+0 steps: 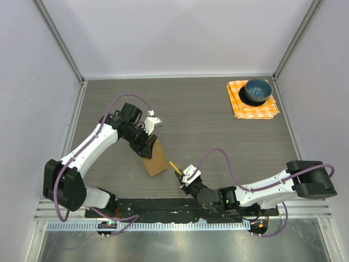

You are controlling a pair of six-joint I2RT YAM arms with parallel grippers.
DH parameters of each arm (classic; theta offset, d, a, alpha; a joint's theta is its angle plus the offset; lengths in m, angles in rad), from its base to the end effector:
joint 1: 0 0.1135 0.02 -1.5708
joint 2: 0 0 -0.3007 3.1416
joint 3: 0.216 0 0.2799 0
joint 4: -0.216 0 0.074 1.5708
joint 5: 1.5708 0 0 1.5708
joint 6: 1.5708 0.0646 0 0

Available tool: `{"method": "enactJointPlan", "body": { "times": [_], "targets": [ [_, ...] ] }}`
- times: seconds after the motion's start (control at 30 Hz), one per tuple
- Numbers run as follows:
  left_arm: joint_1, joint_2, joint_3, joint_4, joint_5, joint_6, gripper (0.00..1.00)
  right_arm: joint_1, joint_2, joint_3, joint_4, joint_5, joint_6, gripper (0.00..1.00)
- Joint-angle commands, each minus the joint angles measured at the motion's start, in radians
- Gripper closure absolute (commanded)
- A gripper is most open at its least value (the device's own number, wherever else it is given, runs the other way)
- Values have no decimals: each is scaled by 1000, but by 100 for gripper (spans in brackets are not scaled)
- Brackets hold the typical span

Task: Unpack the express box
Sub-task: Cut the express box at the center of the board.

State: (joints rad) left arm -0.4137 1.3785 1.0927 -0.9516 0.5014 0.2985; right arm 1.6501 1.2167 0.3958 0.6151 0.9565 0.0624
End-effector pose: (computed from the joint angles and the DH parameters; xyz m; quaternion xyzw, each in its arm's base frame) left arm 0.2480 -0.1428 0.2657 0.3716 0.8810 -0.2535 0.1464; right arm 0.0324 0.2582 0.2136 -0.2877 0.6900 0.1890 0.6367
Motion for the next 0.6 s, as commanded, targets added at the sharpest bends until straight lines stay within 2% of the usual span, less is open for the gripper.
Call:
{"method": "enactJointPlan", "body": {
  "times": [0.0,0.33,0.57],
  "targets": [
    [-26,-58,19,-2,22,57,100,5,-13,9,90,25,-35,99],
    [-69,-70,-1,-33,26,96,100,-22,44,23,192,5,-82,99],
    [-77,-72,-7,-41,26,100,100,-42,44,21,193,-18,-76,99]
  ]
}}
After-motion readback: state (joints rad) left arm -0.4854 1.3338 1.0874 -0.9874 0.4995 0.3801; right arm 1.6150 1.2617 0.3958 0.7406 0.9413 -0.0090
